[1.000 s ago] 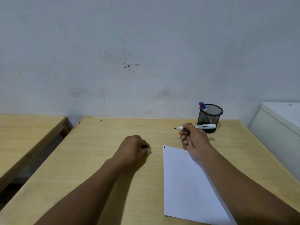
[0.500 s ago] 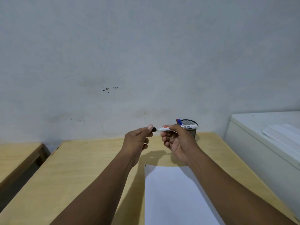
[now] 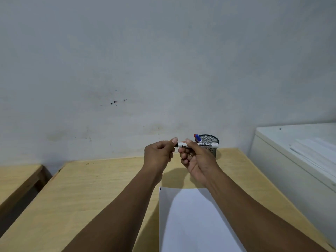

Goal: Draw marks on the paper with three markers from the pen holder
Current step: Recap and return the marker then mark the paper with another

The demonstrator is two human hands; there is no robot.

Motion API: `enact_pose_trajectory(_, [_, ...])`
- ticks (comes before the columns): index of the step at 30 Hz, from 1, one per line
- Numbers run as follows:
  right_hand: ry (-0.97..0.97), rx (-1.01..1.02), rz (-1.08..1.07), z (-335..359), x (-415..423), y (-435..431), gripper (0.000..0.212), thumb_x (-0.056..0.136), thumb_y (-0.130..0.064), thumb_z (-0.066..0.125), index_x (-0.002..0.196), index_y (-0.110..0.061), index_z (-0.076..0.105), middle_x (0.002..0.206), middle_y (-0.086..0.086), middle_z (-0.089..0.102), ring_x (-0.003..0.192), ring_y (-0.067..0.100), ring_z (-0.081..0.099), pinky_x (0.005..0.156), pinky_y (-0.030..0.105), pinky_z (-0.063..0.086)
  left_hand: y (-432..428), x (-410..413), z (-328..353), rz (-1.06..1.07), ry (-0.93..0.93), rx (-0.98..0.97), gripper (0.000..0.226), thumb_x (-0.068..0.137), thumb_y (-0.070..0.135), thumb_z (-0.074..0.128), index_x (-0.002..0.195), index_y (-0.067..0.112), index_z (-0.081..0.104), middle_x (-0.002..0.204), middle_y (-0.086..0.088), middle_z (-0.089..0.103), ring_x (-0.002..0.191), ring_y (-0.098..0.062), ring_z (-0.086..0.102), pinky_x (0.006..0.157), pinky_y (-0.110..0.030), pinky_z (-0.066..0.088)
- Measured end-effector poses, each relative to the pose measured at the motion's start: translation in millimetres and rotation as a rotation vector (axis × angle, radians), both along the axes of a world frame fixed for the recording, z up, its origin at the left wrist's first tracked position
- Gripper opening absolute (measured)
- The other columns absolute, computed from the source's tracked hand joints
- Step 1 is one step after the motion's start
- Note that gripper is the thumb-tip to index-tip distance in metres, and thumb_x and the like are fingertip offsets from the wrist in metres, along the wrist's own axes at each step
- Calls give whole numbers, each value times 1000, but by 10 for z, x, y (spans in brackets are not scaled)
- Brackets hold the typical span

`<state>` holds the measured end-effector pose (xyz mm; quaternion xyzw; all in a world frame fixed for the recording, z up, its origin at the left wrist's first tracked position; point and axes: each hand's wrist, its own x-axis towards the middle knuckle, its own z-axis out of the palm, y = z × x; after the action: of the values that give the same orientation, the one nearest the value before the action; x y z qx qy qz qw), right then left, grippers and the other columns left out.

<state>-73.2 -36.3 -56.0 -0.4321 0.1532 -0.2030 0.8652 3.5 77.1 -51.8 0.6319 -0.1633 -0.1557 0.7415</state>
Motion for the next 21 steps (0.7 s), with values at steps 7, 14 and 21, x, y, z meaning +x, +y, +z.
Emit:
enact_pose_trajectory(7, [343,-335,-13,114,-7,-268,63,90,-67,59,94,-5,70,56,6,64,37,12,45,39,20,29,-46,41,83,140,-303,142,23,86,37,78,81,14,80,69,-2,74,53,-8,67,61,-27,51])
enact_pose_trajectory(14, [544,-477,-313,116,-276,-1460,50,100,-48,53,81,-4,66,53,11,63,38,18,44,38,19,28,-1146,238,337,55,-712,437,20,90,33,74,88,14,81,68,3,75,64,-13,70,63,-26,53])
enact_pose_trajectory(21, [561,-589,-185,-1,-161,-1250,31,98,-35,59,82,-9,64,52,7,64,35,16,49,40,21,31,-1182,269,218,-88,-879,694,42,92,54,62,107,18,78,83,1,69,89,-21,66,77,-34,52])
